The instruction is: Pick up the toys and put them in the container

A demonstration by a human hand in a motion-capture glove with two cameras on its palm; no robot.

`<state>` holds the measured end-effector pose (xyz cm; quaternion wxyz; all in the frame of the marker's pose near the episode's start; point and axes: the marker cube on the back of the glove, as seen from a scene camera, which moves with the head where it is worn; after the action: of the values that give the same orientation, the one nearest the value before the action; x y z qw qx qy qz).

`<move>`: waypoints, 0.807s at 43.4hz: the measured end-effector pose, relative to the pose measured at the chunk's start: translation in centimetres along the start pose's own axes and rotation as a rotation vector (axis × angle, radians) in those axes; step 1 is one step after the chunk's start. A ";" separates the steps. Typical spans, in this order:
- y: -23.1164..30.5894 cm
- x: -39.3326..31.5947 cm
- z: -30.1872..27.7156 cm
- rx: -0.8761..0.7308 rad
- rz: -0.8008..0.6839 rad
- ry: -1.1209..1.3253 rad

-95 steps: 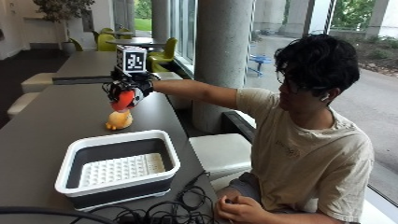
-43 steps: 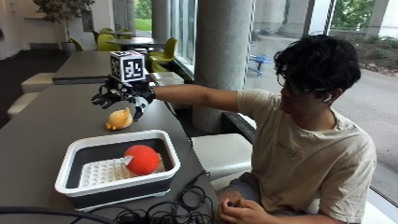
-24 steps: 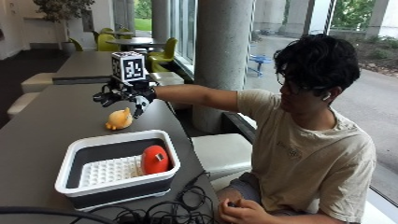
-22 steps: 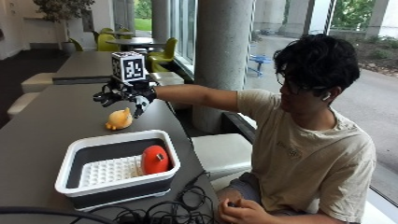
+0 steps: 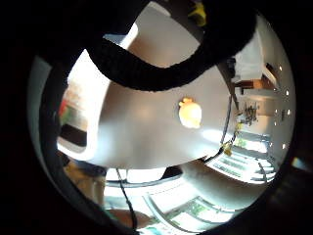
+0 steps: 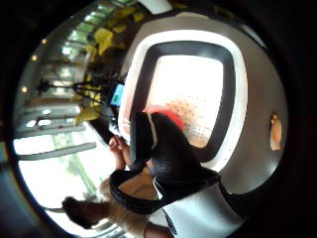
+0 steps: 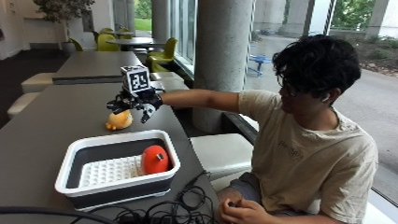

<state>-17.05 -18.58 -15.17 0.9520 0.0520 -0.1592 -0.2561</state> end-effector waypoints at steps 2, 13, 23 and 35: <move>1.2 1.2 1.2 -0.014 0.060 -0.010; 11.4 7.7 6.9 -0.008 0.152 0.060; 18.9 11.9 10.8 -0.010 0.265 0.065; 21.5 10.1 10.6 -0.060 0.410 0.201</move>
<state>-2.13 -5.34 1.50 0.9963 0.0155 -0.0631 -0.0555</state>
